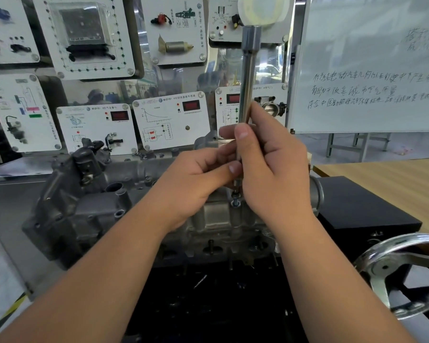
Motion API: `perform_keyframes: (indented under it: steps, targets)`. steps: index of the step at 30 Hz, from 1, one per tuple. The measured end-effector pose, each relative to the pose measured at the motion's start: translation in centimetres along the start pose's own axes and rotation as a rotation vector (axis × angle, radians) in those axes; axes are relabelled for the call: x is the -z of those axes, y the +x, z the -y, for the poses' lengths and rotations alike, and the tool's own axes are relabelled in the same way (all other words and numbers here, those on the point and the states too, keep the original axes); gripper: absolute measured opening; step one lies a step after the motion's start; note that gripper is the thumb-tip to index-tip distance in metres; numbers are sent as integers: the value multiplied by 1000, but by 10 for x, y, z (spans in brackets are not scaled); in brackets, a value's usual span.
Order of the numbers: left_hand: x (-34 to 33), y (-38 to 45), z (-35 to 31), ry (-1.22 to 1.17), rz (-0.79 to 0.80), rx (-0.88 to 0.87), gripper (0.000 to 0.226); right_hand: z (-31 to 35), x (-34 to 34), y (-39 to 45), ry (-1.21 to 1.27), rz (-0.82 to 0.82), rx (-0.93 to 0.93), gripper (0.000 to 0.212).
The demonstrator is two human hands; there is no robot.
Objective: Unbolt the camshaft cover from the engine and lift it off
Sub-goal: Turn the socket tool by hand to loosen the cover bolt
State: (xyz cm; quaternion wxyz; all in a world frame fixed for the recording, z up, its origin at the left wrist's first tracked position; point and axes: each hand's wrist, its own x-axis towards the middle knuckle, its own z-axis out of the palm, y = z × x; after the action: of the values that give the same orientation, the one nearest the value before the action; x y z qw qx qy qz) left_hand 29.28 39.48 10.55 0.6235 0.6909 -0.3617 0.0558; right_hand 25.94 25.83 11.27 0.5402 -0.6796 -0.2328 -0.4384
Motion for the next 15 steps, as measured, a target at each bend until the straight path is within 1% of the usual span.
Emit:
perform_keyframes:
  steps: [2, 4, 7, 9, 12, 15]
  targets:
    - [0, 0, 1, -3, -1, -19, 18, 1, 1, 1, 13, 17, 0, 35]
    - [-1, 2, 2, 18, -41, -31, 12, 0, 0, 2, 15, 20, 9, 32]
    - [-2, 4, 5, 76, -108, -16, 8, -5, -2, 0, -12, -34, 13, 26]
    - [-1, 4, 4, 87, -70, -15, 6, -7, -5, -2, -5, -52, 15, 31]
    - [1, 1, 1, 13, 30, 7, 15, -6, -7, -4, 33, -30, 15, 37]
    - [3, 1, 3, 17, 10, -13, 18, -4, -5, -3, 82, -5, 22, 42]
